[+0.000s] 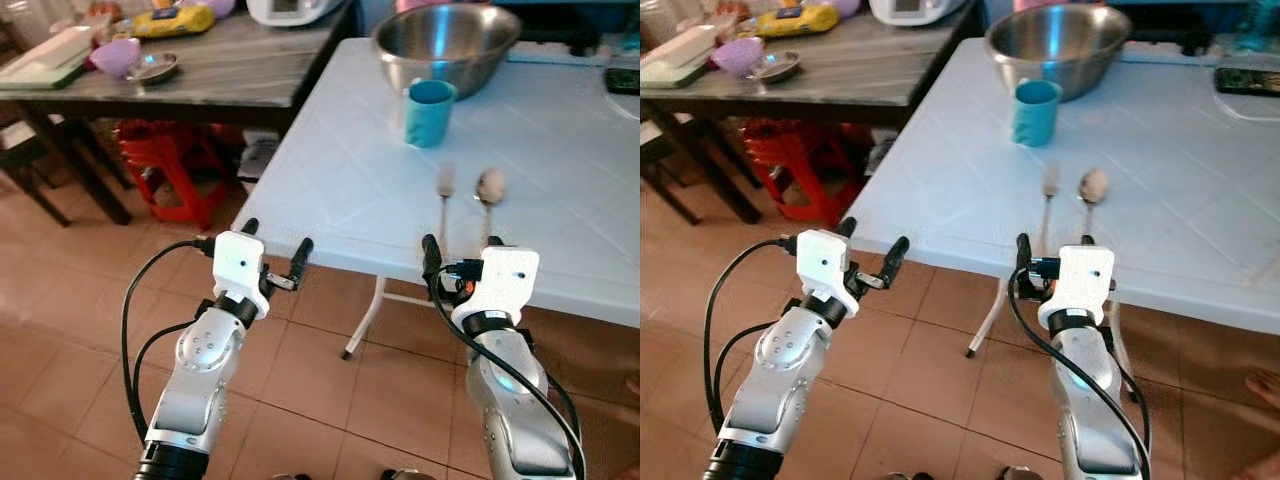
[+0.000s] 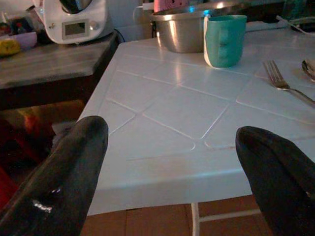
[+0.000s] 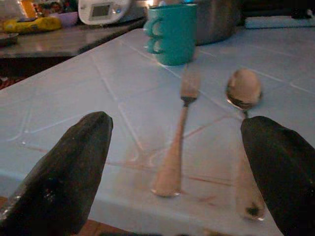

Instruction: Setting the table

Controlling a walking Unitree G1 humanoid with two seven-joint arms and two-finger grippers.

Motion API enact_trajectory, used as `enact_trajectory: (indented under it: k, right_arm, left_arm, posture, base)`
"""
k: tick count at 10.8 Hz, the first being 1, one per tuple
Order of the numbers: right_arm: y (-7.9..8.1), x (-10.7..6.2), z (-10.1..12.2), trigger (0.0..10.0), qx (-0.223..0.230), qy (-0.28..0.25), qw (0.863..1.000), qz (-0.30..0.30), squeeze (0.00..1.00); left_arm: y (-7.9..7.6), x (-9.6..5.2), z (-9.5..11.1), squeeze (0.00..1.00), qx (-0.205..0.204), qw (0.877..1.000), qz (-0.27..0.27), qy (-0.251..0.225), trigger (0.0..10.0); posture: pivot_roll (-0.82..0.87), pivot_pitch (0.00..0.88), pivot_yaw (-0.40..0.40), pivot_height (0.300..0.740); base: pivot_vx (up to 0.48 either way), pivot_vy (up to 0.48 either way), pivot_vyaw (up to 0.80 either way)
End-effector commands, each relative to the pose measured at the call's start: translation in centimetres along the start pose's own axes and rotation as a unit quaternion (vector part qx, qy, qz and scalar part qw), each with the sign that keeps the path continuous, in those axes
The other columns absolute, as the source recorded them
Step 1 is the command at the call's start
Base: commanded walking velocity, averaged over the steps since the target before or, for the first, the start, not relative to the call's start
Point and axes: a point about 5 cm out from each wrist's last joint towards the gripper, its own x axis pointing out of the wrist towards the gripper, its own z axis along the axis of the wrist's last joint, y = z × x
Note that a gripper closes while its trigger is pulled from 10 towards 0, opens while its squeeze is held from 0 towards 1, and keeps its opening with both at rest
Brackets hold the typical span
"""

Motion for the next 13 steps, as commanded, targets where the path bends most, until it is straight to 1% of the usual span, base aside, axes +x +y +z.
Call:
enact_trajectory:
  k: [1,5,7,9,11,13]
  right_arm:
    - [0.40,0.01,0.59,10.0,0.001,-0.012,1.000,0.006,0.00]
    - [0.46,0.12,0.48,10.0,0.000,-0.010,1.000,0.008,0.00]
    - [0.56,0.17,0.43,10.0,0.002,-0.007,1.000,0.011,0.00]
    - [0.57,0.11,0.28,10.0,0.001,-0.005,1.000,0.013,0.00]
    - [0.75,0.32,0.24,10.0,0.002,-0.005,1.000,0.014,0.00]
    - [1.05,0.19,0.08,10.0,0.006,-0.001,1.000,0.018,0.00]
  left_arm:
    - [0.33,-0.28,0.32,0.00,0.003,1.000,-0.001,-0.009,10.0]
    - [0.15,-0.41,0.28,0.00,-0.004,1.000,-0.007,-0.010,10.0]
    - [-0.04,-0.42,0.22,0.00,-0.006,1.000,-0.010,-0.010,10.0]
    - [-0.12,-0.48,0.12,0.00,-0.008,1.000,-0.011,-0.008,10.0]
    - [-0.26,-0.47,-0.21,0.00,-0.011,1.000,-0.020,0.003,10.0]
    - [-0.15,-0.71,-0.35,0.00,-0.012,1.000,-0.019,0.006,10.0]
  posture:
    - [-0.13,0.137,0.151,0.740]
    - [-0.13,0.132,0.146,0.740]
    - [-0.13,0.131,0.143,0.740]
    - [-0.12,0.132,0.140,0.740]
    - [-0.12,0.127,0.142,0.740]
    - [-0.12,0.130,0.145,0.740]
  base:
    - [0.274,0.000,0.00]
    - [0.331,0.000,0.00]
    - [0.336,0.000,-0.80]
    - [0.315,0.000,0.00]
    - [0.000,0.000,0.00]
    - [0.000,0.000,0.00]
